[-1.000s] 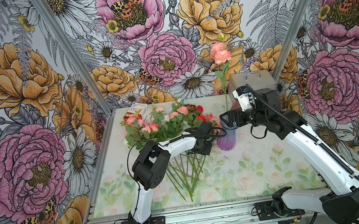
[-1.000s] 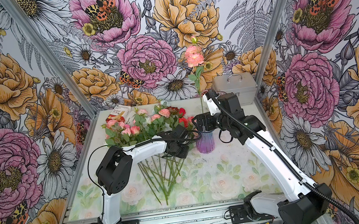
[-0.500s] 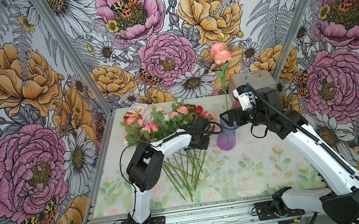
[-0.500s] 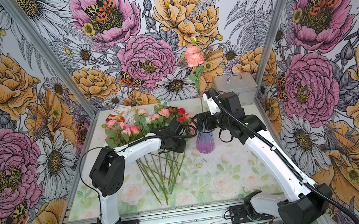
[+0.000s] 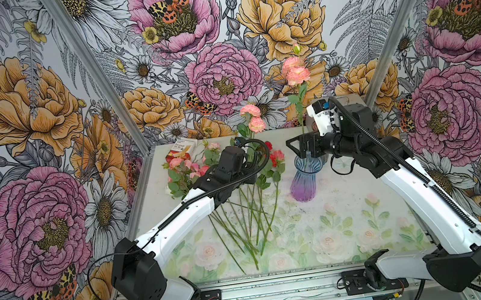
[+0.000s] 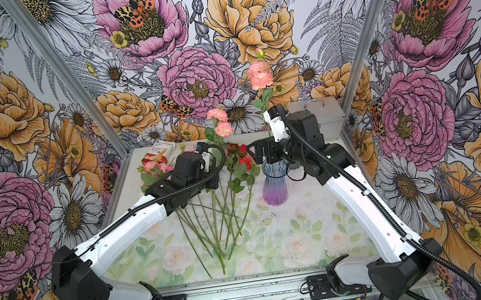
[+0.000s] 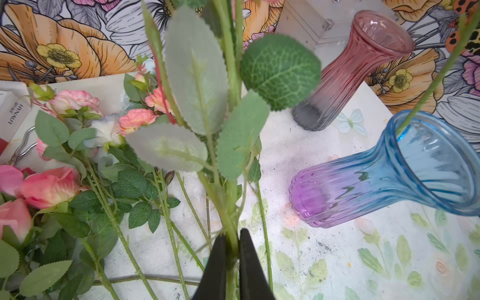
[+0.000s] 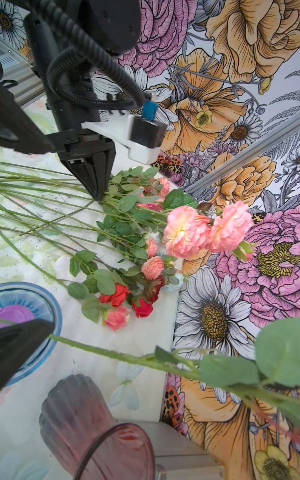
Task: Place the pink flowers into the vase
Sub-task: Pick up the flower at the center of the board, then place the flower in the vase.
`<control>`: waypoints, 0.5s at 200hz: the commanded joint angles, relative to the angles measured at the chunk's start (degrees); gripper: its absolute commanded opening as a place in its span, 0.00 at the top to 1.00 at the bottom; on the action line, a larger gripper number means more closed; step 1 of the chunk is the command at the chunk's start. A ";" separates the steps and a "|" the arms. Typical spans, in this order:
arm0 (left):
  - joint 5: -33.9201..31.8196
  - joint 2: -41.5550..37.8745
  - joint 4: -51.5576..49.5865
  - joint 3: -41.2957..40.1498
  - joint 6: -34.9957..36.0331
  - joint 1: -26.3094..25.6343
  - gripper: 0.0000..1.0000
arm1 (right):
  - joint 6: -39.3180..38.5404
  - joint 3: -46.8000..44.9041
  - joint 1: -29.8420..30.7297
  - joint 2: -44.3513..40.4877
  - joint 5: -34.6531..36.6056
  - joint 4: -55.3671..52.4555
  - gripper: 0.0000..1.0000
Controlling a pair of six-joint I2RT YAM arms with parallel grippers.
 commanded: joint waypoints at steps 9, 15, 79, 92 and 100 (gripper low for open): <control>-2.73 -7.96 15.19 -7.62 2.66 -0.79 1.00 | 2.64 6.80 2.18 5.23 -2.62 0.19 0.13; -2.35 -8.71 16.03 -8.38 2.90 -0.82 1.00 | 2.53 7.63 3.07 6.11 -2.63 0.19 0.17; 5.75 -11.95 20.03 -9.37 2.45 -2.13 1.00 | 2.04 8.90 10.06 10.61 -1.64 0.62 0.22; 7.29 -12.17 20.23 -9.13 2.18 -2.13 1.00 | 2.33 8.79 10.58 10.79 -1.66 1.18 0.25; 7.70 -12.39 20.39 -9.07 1.85 -2.15 1.00 | 2.42 8.69 10.91 10.80 -1.70 1.60 0.27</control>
